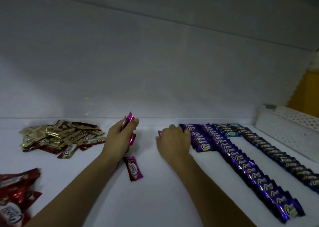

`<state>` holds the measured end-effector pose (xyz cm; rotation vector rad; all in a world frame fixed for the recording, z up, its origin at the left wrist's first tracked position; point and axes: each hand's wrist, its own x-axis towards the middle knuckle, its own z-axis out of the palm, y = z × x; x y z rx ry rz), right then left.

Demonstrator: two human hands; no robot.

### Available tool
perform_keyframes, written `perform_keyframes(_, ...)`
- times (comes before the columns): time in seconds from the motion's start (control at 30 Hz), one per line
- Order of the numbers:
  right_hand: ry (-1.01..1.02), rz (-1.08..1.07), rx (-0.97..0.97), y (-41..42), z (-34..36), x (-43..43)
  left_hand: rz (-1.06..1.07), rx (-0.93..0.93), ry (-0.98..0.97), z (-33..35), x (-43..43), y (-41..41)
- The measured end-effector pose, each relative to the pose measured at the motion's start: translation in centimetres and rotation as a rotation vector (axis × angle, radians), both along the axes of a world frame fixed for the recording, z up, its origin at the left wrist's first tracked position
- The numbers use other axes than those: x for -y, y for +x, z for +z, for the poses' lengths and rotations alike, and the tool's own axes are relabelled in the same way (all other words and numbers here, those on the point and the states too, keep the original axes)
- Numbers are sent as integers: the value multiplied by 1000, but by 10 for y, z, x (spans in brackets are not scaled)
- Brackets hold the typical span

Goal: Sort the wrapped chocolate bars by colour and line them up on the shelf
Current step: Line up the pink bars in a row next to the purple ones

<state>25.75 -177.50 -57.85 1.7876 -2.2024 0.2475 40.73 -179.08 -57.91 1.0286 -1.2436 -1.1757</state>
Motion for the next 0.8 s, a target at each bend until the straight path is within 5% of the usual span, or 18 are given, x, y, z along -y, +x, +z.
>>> perform_keyframes(0.2,-58,58,-117,-13,2,-8,49,22,-25,7,-6,-1)
perform_keyframes(0.5,160,34,274,-11,-14,4,51,-8,-46,-3,-3,-2)
perform_keyframes(0.8,156,55,303,-15,-19,15,43,45,-65,-6,-1,-3)
